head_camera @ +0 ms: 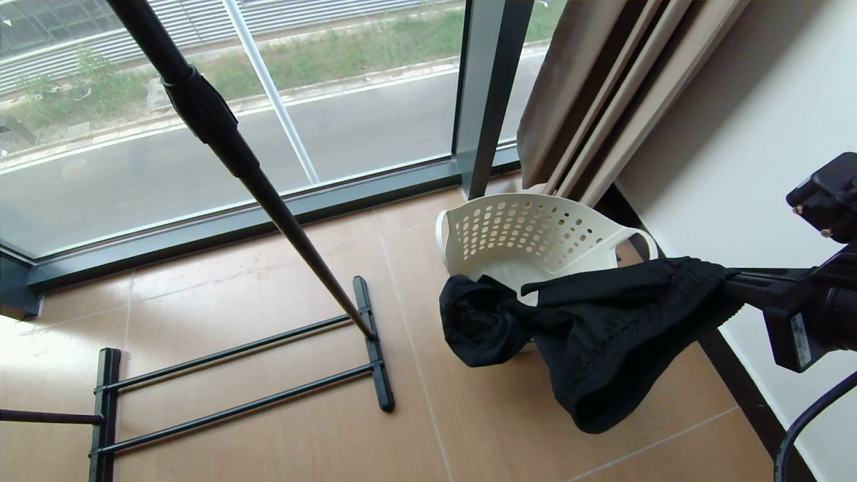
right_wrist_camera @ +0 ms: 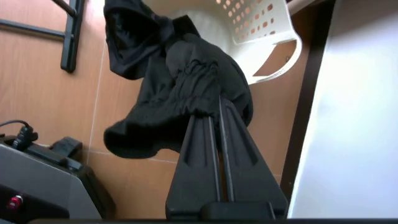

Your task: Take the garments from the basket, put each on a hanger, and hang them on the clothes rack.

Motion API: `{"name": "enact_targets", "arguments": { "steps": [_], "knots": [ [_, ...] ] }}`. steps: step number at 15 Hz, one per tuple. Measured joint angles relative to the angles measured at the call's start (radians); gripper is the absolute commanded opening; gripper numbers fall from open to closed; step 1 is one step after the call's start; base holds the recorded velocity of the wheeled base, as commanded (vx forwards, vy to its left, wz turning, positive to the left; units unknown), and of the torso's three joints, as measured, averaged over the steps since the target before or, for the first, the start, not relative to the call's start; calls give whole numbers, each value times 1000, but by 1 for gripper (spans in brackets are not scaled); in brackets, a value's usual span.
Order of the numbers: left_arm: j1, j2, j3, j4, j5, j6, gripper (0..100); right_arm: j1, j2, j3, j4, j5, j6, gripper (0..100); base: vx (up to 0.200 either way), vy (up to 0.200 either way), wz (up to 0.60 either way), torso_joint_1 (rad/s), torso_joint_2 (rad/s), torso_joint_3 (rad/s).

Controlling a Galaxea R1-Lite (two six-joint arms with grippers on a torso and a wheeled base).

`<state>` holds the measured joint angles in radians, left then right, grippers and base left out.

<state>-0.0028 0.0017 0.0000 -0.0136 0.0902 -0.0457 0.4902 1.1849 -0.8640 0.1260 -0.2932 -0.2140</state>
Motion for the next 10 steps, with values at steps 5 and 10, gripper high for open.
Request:
{"name": "enact_targets", "arguments": {
  "steps": [5, 10],
  "knots": [
    [-2, 0, 0, 1, 0, -1, 100, -1, -9, 20, 0, 25, 0, 0, 0, 0, 0, 67, -267, 2],
    [-2, 0, 0, 0, 0, 0, 100, 0, -22, 62, 0, 25, -23, 0, 0, 0, 0, 152, -471, -115]
  ]
}}
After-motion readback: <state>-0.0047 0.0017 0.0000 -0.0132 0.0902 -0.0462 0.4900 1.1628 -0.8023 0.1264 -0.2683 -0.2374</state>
